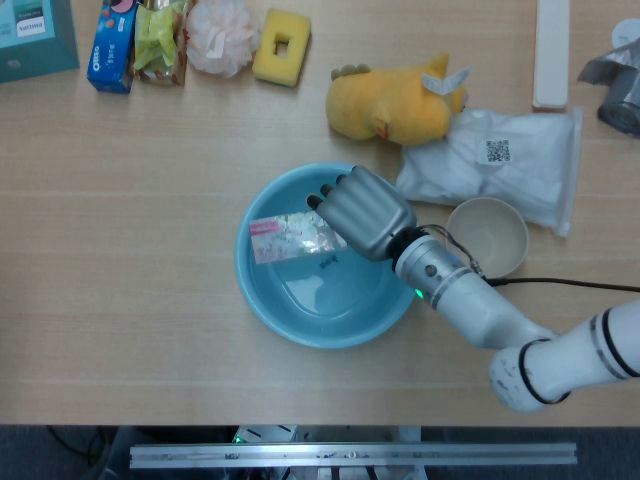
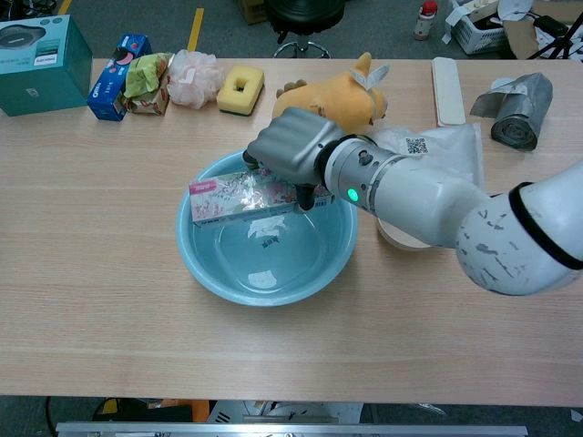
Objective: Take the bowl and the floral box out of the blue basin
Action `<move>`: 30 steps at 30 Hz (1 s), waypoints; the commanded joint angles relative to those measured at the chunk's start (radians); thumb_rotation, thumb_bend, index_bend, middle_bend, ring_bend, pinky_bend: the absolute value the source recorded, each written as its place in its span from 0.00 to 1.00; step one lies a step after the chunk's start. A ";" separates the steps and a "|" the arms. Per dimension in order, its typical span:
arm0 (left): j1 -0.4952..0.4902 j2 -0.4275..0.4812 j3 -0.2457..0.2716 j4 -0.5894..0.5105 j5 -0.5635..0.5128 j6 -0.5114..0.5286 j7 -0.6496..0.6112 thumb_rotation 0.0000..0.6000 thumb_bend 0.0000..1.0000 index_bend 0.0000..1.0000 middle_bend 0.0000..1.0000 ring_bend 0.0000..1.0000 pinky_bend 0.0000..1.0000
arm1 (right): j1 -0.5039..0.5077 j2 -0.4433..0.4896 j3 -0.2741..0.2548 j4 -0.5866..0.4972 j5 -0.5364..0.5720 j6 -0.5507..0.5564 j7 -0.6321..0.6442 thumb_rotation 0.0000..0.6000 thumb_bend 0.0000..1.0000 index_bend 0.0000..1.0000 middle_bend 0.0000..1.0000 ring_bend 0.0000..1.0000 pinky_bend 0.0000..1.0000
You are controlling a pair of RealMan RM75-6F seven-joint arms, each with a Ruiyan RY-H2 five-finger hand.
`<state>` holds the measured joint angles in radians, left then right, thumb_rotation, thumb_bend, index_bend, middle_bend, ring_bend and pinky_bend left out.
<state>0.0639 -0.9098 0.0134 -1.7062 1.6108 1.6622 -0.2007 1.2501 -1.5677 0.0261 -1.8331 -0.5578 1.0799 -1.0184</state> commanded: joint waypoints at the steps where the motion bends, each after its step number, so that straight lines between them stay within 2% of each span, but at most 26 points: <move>1: 0.000 0.001 -0.001 -0.001 -0.001 0.000 0.001 1.00 0.24 0.36 0.28 0.19 0.16 | -0.045 0.084 0.005 -0.058 -0.067 0.025 0.064 1.00 0.41 0.55 0.47 0.48 0.70; 9: -0.006 0.001 -0.003 -0.008 0.003 -0.005 0.010 1.00 0.24 0.36 0.28 0.19 0.16 | -0.170 0.288 -0.065 -0.110 -0.202 0.055 0.193 1.00 0.41 0.55 0.47 0.48 0.70; 14: -0.011 -0.001 -0.003 -0.018 0.009 -0.010 0.023 1.00 0.24 0.36 0.28 0.19 0.16 | -0.222 0.345 -0.111 -0.075 -0.239 0.032 0.226 1.00 0.41 0.55 0.47 0.48 0.70; 19: -0.014 0.000 0.000 -0.032 0.018 -0.014 0.039 1.00 0.24 0.36 0.28 0.19 0.16 | -0.251 0.329 -0.124 0.001 -0.255 0.002 0.236 1.00 0.41 0.55 0.47 0.48 0.70; 24: -0.016 0.005 0.002 -0.040 0.021 -0.017 0.049 1.00 0.24 0.36 0.28 0.19 0.16 | -0.264 0.260 -0.115 0.088 -0.251 -0.022 0.220 1.00 0.40 0.53 0.46 0.46 0.68; 26: -0.017 0.006 0.001 -0.042 0.021 -0.017 0.051 1.00 0.24 0.36 0.28 0.19 0.16 | -0.261 0.238 -0.108 0.106 -0.237 -0.039 0.209 1.00 0.40 0.48 0.42 0.42 0.66; 30: -0.019 0.008 0.001 -0.047 0.022 -0.020 0.054 1.00 0.24 0.36 0.28 0.19 0.16 | -0.243 0.195 -0.088 0.125 -0.200 -0.067 0.172 1.00 0.37 0.30 0.30 0.29 0.56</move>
<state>0.0446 -0.9014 0.0146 -1.7535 1.6323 1.6421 -0.1464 1.0001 -1.3608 -0.0700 -1.7137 -0.7706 1.0220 -0.8335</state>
